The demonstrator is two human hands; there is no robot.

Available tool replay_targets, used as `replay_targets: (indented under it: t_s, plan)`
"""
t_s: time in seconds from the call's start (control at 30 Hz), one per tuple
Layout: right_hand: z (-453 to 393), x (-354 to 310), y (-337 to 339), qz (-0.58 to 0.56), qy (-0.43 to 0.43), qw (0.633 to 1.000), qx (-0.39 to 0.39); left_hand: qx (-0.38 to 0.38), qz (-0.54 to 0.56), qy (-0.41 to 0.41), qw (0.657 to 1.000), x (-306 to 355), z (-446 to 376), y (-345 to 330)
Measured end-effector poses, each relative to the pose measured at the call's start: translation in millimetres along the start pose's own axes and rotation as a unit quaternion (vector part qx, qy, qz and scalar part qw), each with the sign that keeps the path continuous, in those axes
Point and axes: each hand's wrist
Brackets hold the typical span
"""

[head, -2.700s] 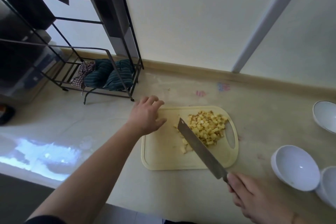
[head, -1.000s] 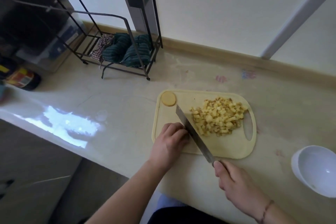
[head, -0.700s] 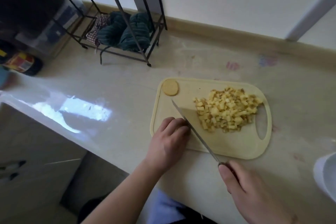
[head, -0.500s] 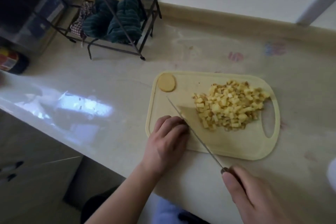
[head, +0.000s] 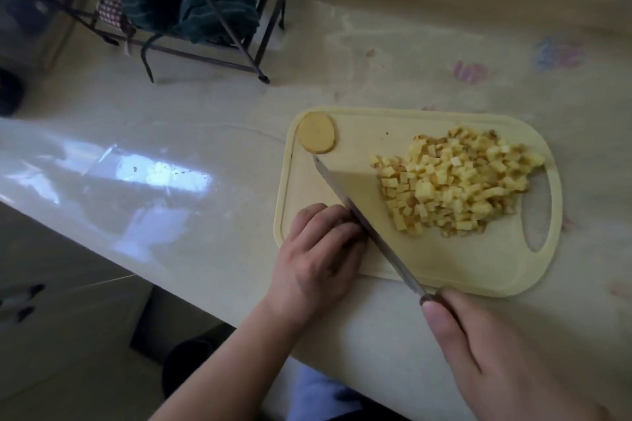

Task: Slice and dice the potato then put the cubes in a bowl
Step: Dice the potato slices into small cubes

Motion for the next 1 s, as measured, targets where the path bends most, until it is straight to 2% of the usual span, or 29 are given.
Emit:
replay_targets:
  t_s: [0.43, 0.83, 1.0]
  plan:
    - [3.9, -11.3, 4.8, -0.002, 0.013, 1.000, -0.008, -0.004, 0.012, 0.030, 0.999, 3.1, 3.3, 1.9]
    - [12.0, -16.5, 1.1, 0.020, -0.003, 1.000, -0.012, 0.002, 0.028, 0.022, 0.999, 3.5, 1.1, 2.4]
    - [-14.1, -12.1, -8.1, -0.004, 0.039, 0.999, -0.008, -0.006, 0.041, 0.025, 0.999, 6.2, -0.8, 4.7]
Point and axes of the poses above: each hand's wrist, its own z-axis away from the middle knuckle, its own y-axis out of the back of the hand, x = y × z, and after that the axes turned 15 degrees about y, right-handed
